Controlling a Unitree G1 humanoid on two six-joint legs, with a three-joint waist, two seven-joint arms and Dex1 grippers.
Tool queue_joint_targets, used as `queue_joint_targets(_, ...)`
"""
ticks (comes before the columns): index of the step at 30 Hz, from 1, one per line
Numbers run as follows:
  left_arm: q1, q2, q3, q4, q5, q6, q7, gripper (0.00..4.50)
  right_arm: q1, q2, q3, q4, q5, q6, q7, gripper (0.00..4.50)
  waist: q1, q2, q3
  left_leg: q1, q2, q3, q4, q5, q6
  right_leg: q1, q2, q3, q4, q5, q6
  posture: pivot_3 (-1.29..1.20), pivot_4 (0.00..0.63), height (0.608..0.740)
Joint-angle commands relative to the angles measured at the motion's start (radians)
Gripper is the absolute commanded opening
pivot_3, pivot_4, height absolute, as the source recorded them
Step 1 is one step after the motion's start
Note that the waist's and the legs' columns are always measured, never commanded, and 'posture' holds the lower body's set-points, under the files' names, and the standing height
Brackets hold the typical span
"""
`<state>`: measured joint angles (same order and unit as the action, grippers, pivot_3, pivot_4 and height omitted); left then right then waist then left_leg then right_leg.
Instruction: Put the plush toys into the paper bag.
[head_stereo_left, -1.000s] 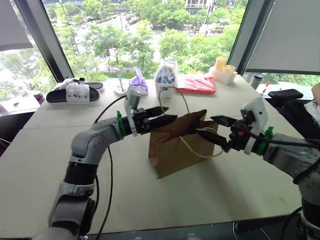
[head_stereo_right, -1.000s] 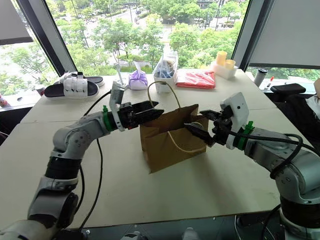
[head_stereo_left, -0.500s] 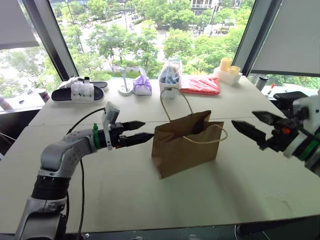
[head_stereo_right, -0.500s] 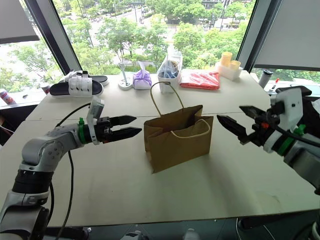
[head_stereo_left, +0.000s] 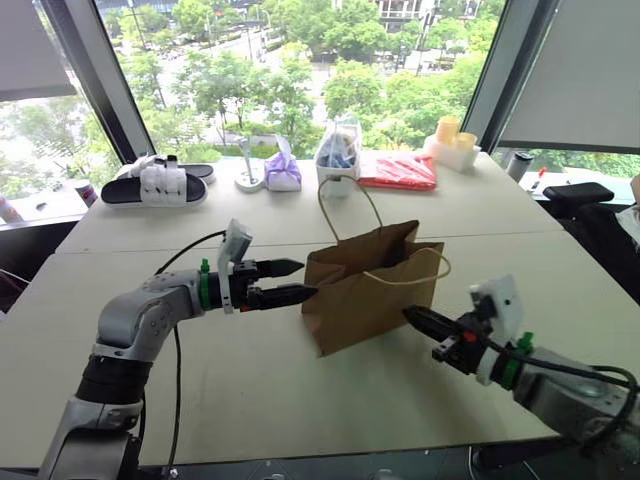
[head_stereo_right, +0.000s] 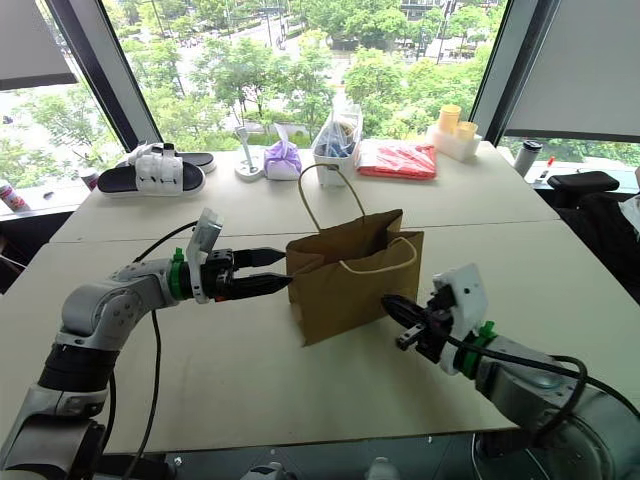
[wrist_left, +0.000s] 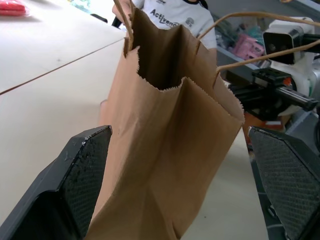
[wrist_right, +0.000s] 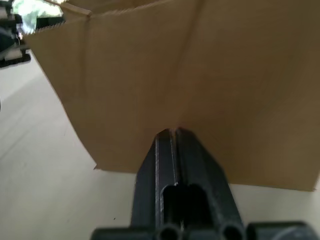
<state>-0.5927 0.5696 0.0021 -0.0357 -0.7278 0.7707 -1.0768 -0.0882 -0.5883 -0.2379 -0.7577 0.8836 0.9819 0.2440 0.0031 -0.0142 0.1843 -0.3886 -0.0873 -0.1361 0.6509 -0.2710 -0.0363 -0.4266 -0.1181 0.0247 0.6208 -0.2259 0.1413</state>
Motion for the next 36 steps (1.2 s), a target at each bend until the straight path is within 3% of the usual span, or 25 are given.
queue_joint_targets(1,-0.008,0.006,-0.017,-0.038,0.005,-0.018,-0.036,4.5,-0.077,0.04,0.106,0.027,-0.07,-0.055,-0.009,0.1,0.0,0.0,0.0,0.0,0.0,0.0,0.0,0.0,0.0,0.0,0.0,0.0,0.0,0.0,0.0,0.0,0.15,0.74)
queue_joint_targets(8,-0.02,-0.041,-0.051,-0.007,0.066,-0.08,-0.022,4.5,-0.159,0.079,0.232,0.158,-0.219,-0.128,0.008,0.1,0.004,0.0,0.0,0.0,0.0,0.0,0.0,0.0,0.0,0.0,0.0,-0.001,0.0,0.0,0.0,0.0,0.15,0.74)
queue_joint_targets(17,-0.061,-0.208,-0.131,0.129,0.225,-0.253,0.052,4.5,-0.148,0.078,0.221,0.14,-0.238,-0.128,0.043,0.1,0.007,0.0,0.0,0.0,-0.001,0.001,0.0,0.0,0.0,0.0,0.0,-0.001,0.0,0.0,0.0,0.0,0.15,0.74)
queue_joint_targets(22,-0.063,-0.248,-0.135,0.164,0.253,-0.289,0.062,4.5,-0.127,0.068,0.2,0.1,-0.227,-0.112,0.046,0.1,0.002,0.0,0.0,0.0,-0.001,0.001,0.0,0.0,0.0,-0.001,0.0,-0.001,0.0,0.0,0.0,0.0,0.15,0.74)
queue_joint_targets(26,-0.062,-0.267,-0.115,0.16,0.223,-0.256,0.061,2.75,-0.117,0.078,0.147,0.064,-0.192,-0.089,0.023,0.02,0.004,0.0,0.0,-0.001,-0.001,0.0,0.0,0.0,0.0,-0.001,0.0,-0.001,0.0,0.0,0.0,0.0,0.15,0.74)
queue_joint_targets(31,-0.07,-0.265,-0.111,0.162,0.216,-0.232,0.044,0.15,-0.07,0.043,0.032,0.013,-0.133,-0.056,0.019,0.02,0.008,0.0,0.0,-0.001,-0.001,0.0,0.0,0.0,0.0,0.0,0.0,-0.001,0.0,0.0,0.0,0.0,0.15,0.74)
queue_joint_targets(36,-0.158,-0.26,-0.109,0.28,0.225,-0.274,-0.048,0.06,0.02,-0.046,-0.187,-0.021,0.009,-0.02,0.071,0.02,0.011,0.0,0.0,-0.001,-0.001,0.0,0.001,0.0,0.0,0.0,0.0,-0.001,0.0,0.0,0.0,0.0,0.15,0.74)
